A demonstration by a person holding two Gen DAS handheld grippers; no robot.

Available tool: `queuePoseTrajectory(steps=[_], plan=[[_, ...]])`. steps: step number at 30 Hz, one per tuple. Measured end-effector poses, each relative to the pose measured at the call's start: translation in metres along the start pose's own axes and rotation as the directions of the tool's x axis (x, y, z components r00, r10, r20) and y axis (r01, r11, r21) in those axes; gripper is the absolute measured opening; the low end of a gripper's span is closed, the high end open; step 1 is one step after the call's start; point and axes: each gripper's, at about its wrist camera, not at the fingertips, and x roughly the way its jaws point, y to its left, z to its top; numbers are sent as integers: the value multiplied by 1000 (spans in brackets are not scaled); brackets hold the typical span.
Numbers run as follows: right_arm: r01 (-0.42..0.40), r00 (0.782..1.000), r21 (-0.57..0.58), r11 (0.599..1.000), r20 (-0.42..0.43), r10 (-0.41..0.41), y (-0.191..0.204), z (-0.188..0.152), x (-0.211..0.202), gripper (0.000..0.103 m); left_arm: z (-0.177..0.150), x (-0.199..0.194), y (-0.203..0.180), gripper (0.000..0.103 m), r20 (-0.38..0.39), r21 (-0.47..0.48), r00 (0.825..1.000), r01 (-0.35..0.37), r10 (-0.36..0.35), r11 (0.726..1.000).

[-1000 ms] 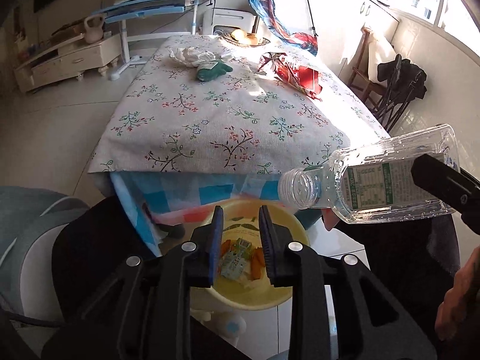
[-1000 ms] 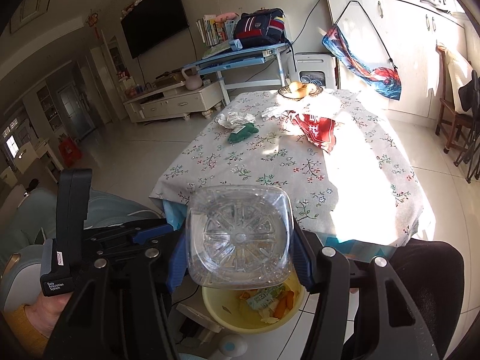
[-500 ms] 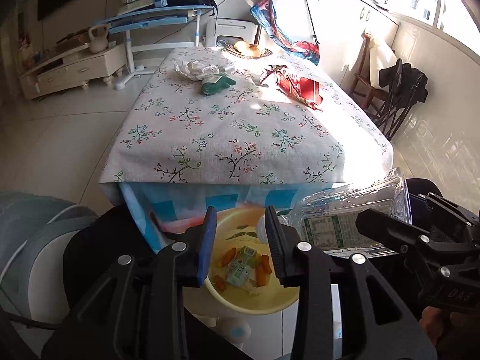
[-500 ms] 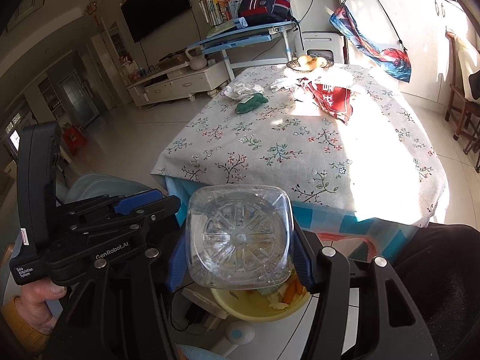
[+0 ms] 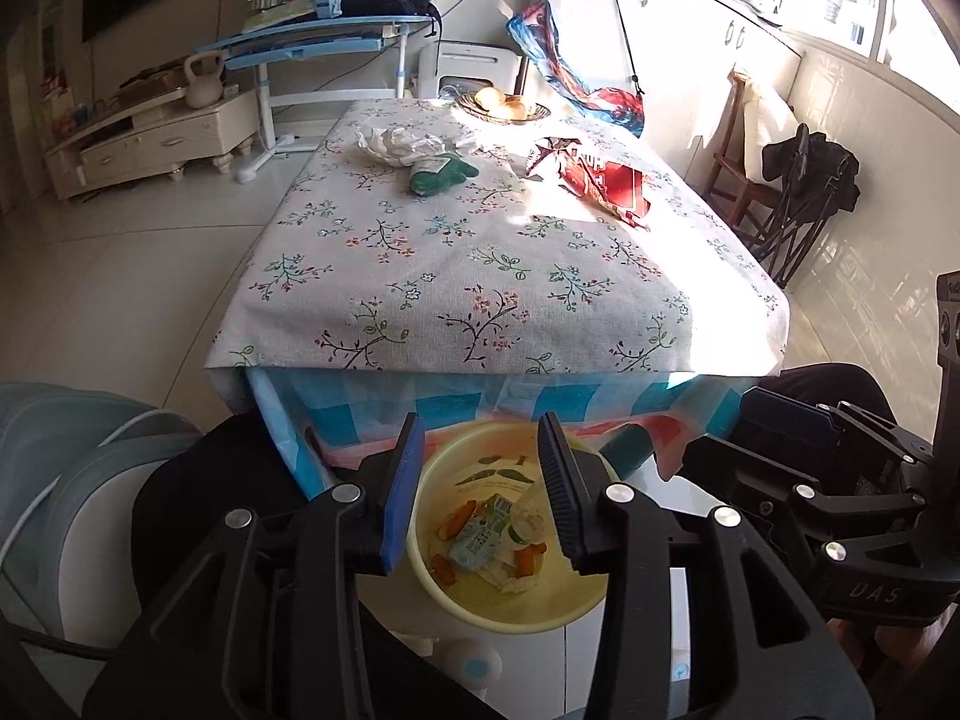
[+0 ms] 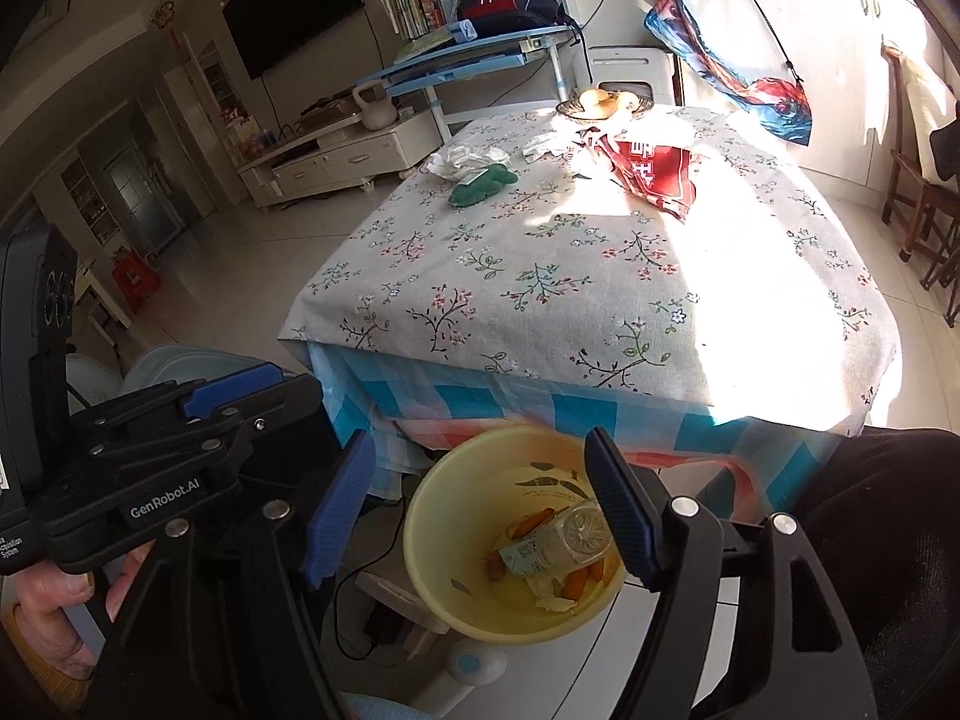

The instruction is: Collect trash

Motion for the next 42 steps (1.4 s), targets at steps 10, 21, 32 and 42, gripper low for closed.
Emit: queuePoseTrajectory(steps=[10, 21, 32, 42], plan=[[5, 1000, -10, 1000, 3, -5, 2, -1, 0, 70, 1, -2, -1, 40, 5, 0, 1000, -3, 3, 1000], [31, 999, 12, 999, 21, -31, -6, 1, -2, 71, 12, 6, 0, 44, 7, -5, 1000, -11, 11, 1000], [71, 997, -18, 997, 39, -71, -6, 6, 4, 75, 30, 30, 13, 47, -12, -40, 999, -32, 32, 999], [92, 994, -42, 995, 57, -90, -14, 19, 10, 78, 54, 49, 25, 51, -9, -69, 998, -63, 63, 996]])
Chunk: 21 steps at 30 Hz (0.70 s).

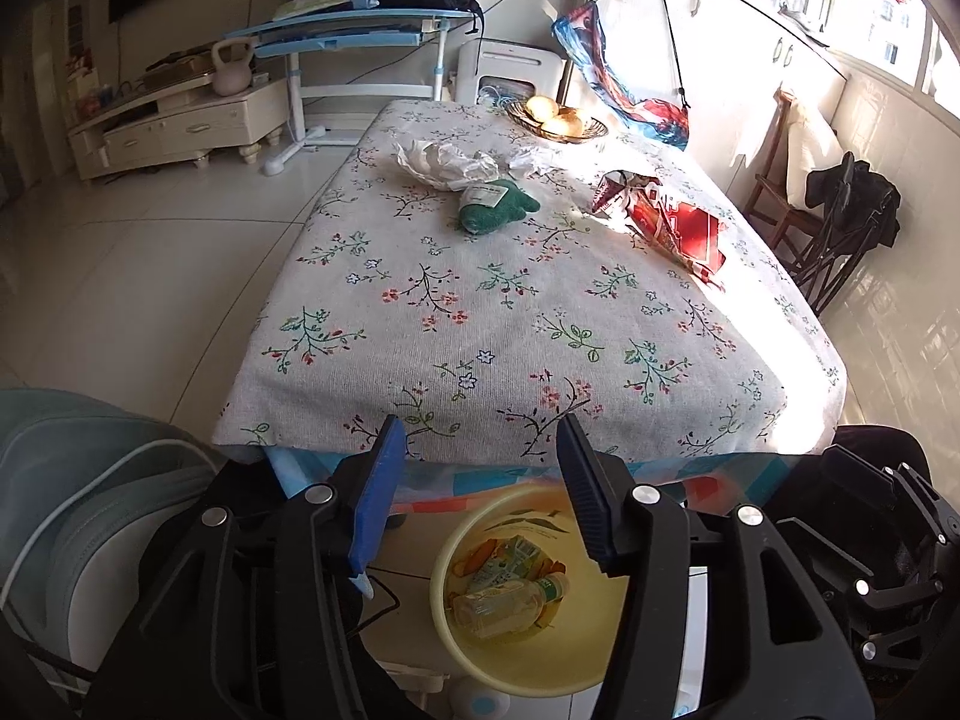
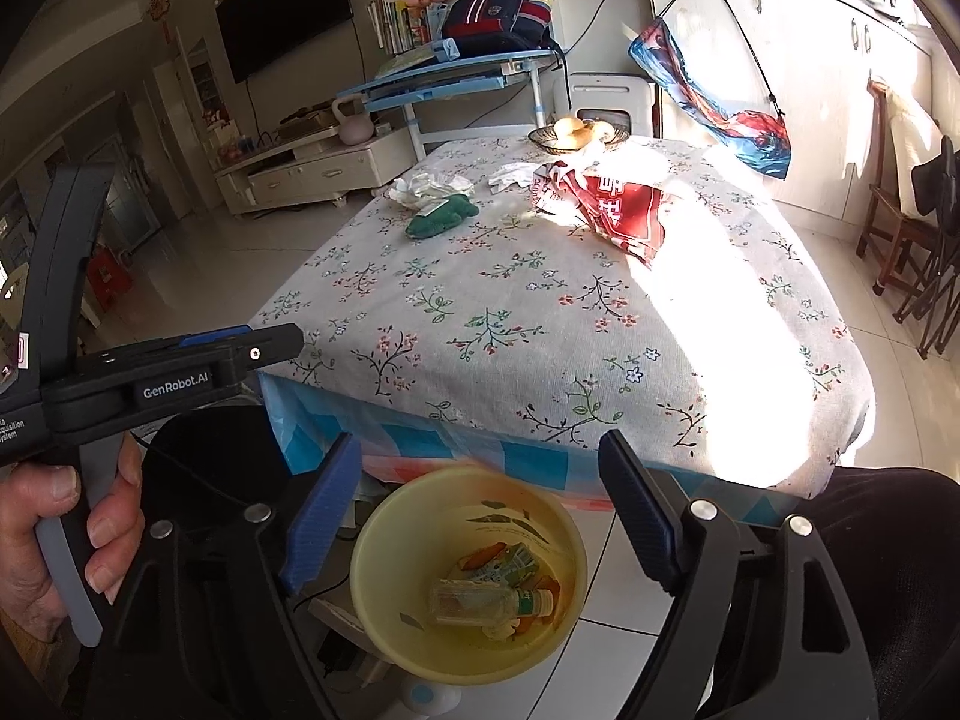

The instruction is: Collect trash

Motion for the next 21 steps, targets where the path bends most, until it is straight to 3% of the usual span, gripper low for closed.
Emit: queuePoseTrajectory(steps=[8, 21], plan=[[2, 1000, -23, 1000, 3, -1, -10, 17, 14, 78, 27, 17, -2, 53, 9, -5, 1000, -17, 17, 1000], [30, 997, -86, 996, 74, -24, -35, 78, 38, 78, 65, 51, -10, 60, 13, -1, 999, -41, 41, 999]])
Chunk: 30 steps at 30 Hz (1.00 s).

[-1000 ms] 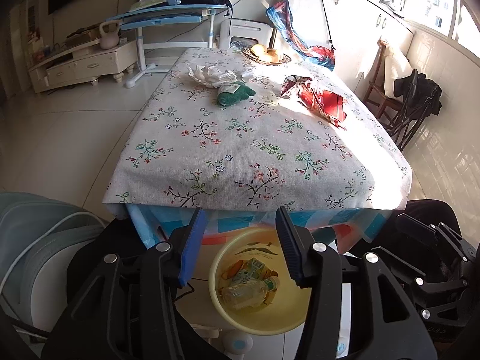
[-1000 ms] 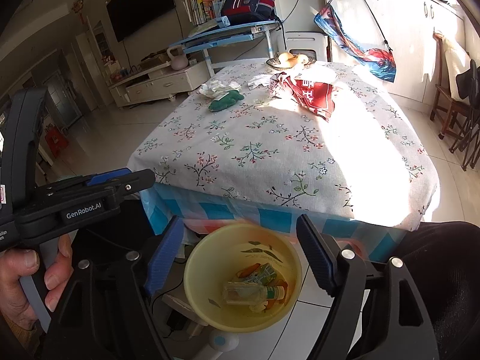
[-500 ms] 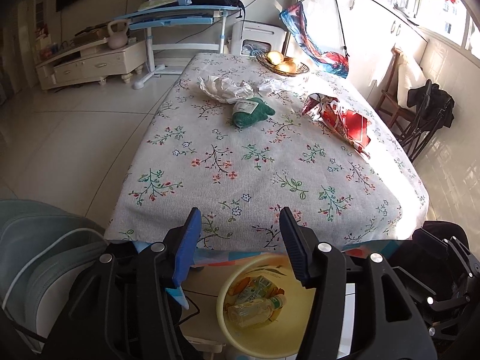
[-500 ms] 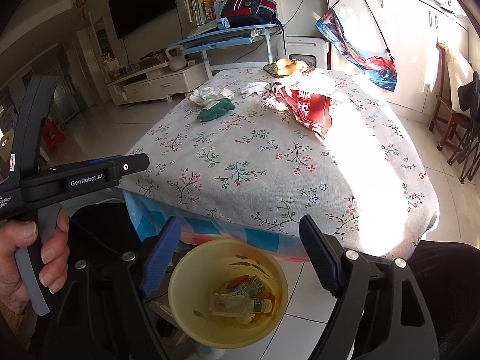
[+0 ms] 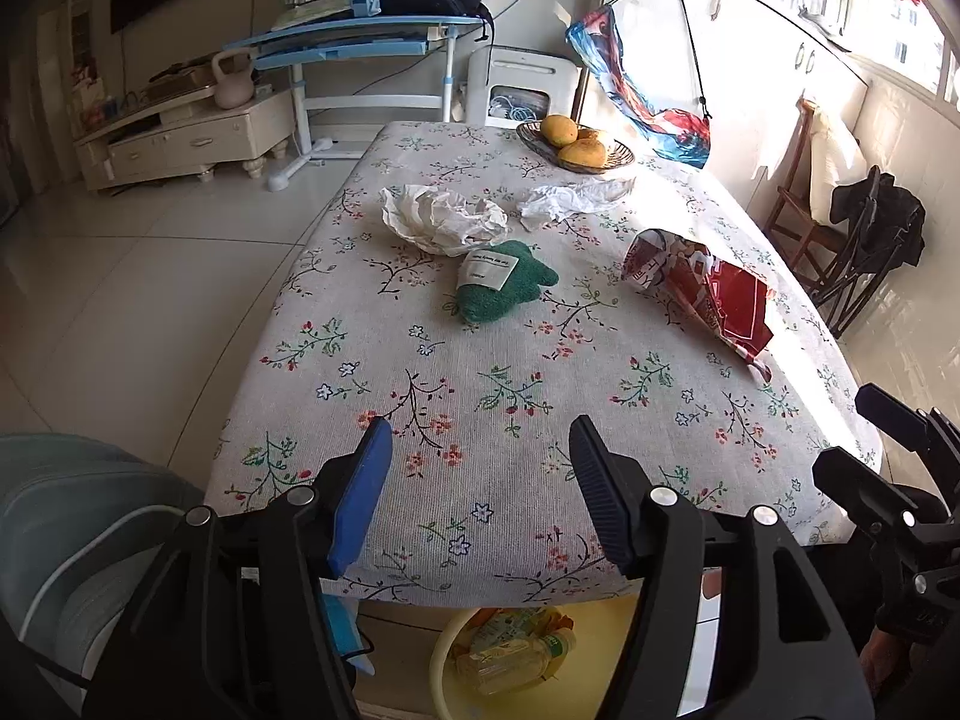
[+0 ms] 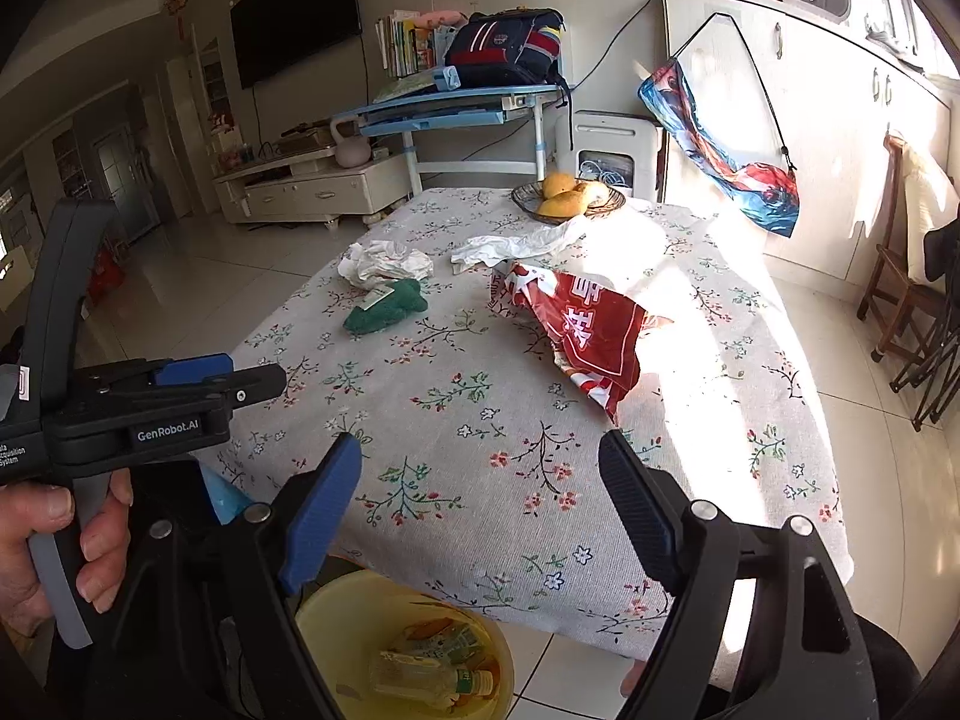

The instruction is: Collect trash

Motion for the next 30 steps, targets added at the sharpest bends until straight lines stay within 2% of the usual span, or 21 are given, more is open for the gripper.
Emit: queuePoseTrajectory(steps=[7, 16, 23, 30], plan=[[32, 999, -64, 997, 22, -30, -13, 30, 27, 81, 21, 21, -1, 64, 2, -17, 1000, -6, 6, 1000], [61, 998, -102, 993, -7, -62, -29, 53, 74, 83, 47, 52, 4, 68, -2, -64, 1000, -8, 8, 998], [64, 997, -90, 994, -25, -67, -37, 57, 96, 83, 65, 78, 8, 70, -11, -103, 1000, -8, 7, 995], [45, 998, -50, 998, -38, -47, -45, 56, 102, 82, 77, 100, 1, 72, -19, -89, 1000, -15, 14, 996]])
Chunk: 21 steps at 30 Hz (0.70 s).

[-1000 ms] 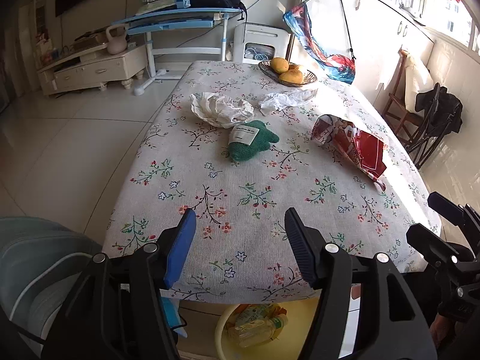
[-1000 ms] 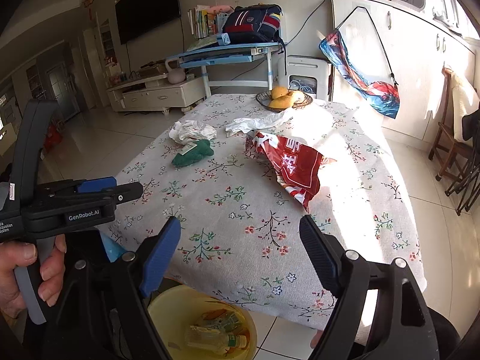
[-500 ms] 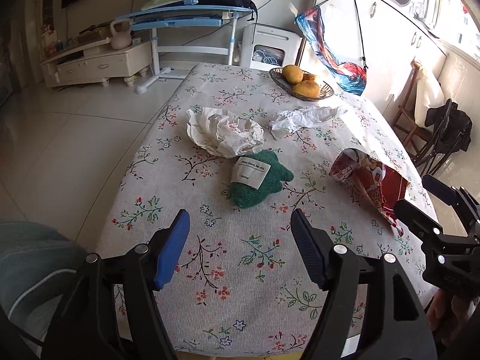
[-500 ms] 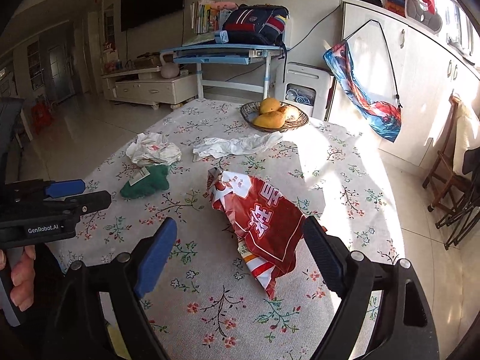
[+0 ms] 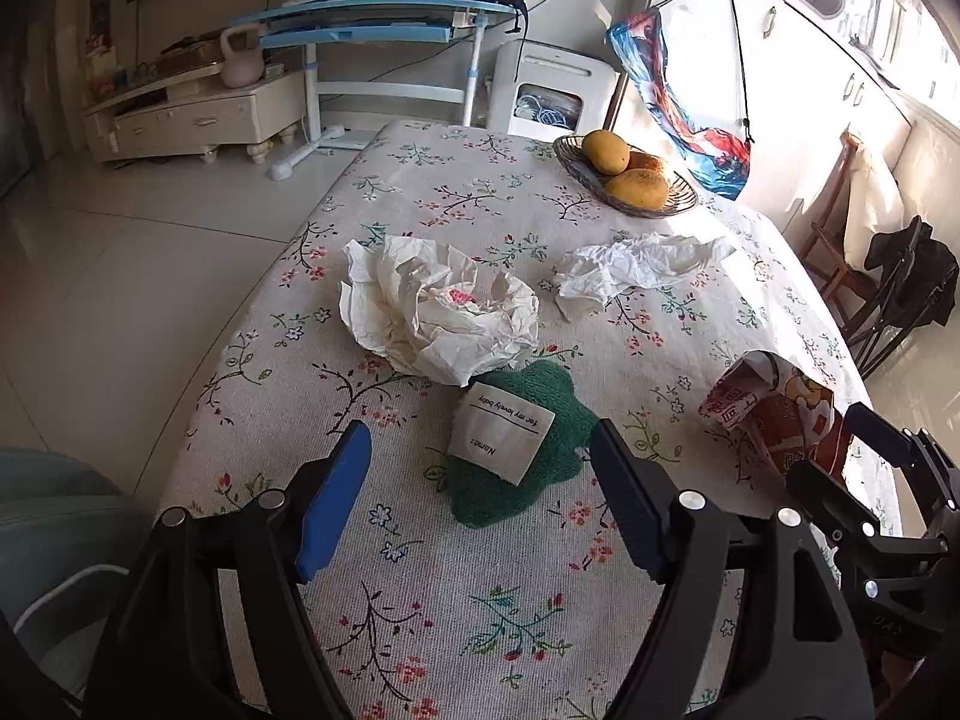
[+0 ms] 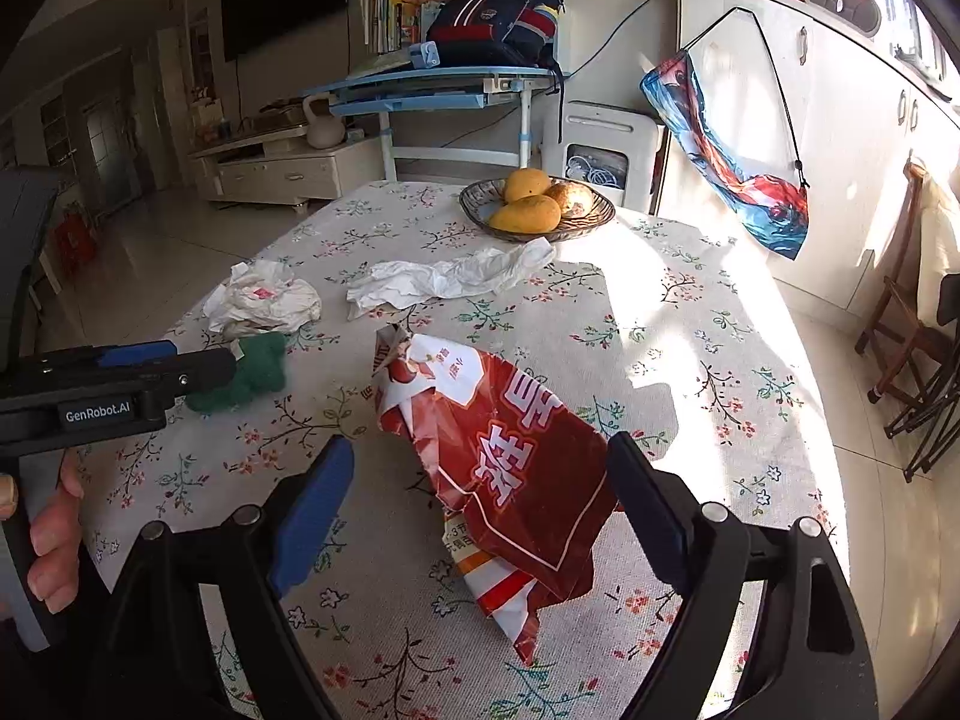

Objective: Collect trash
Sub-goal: 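Grasp the green cloth with the left gripper while the right gripper grasps the red snack bag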

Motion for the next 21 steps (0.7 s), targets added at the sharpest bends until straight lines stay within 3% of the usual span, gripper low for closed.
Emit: queuePoseTrajectory(steps=[1, 4, 6, 8, 9, 14, 21], plan=[[-2, 1000, 5, 1000, 0, 2, -1, 0, 0, 80, 2, 3, 0, 72, -3, -3, 1000, 1, -1, 1000], [-11, 1000, 13, 1000, -17, 11, -2, 0, 3, 61, 5, 10, -3, 72, -2, -7, 1000, 3, -3, 1000], [-16, 999, 16, 1000, -38, 16, -2, -1, 7, 36, 5, 13, -5, 63, -4, -6, 1000, 10, -10, 1000], [-23, 998, 17, 1000, -53, 24, -2, -1, 10, 21, 4, 17, -9, 45, -16, 2, 999, 29, -29, 1000], [-26, 998, 17, 1000, -56, 27, -2, -1, 10, 17, 2, 17, -11, 41, -18, 10, 999, 35, -34, 999], [-42, 998, 38, 998, -47, 44, -5, -3, 7, 11, -7, 8, -12, 28, 6, 22, 999, 36, -36, 999], [-90, 995, 104, 991, -21, 92, -11, -5, -4, 9, -21, -19, -3, 27, 21, 2, 997, 80, -80, 997]])
